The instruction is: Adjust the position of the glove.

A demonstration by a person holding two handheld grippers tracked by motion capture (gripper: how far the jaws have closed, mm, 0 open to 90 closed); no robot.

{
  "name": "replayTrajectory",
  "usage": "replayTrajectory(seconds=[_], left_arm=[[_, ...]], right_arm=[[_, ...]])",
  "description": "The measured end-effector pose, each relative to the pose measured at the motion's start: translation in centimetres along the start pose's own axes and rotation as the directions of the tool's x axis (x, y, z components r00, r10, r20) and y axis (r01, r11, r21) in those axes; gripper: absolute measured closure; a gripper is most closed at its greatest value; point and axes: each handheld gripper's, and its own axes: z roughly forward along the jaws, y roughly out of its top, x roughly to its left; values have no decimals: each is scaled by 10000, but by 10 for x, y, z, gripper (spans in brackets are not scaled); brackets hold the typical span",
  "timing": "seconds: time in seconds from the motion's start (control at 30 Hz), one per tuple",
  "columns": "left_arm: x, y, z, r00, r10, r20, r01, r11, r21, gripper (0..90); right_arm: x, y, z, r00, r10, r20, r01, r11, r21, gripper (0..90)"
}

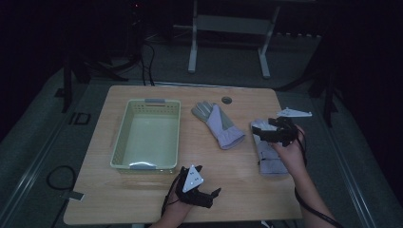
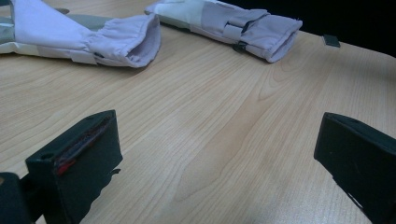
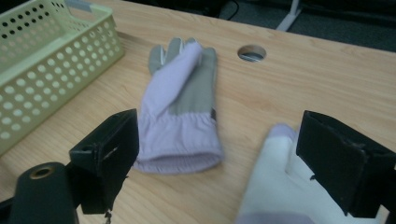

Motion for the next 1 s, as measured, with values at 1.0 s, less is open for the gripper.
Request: replayTrajectory(seconds=[1.0], left_arm=[[0,0,0,10000,8,25,-8,10000,15,8]], right_arm=[[31,29,104,9946,-343,-982,461,9916,1207,427]])
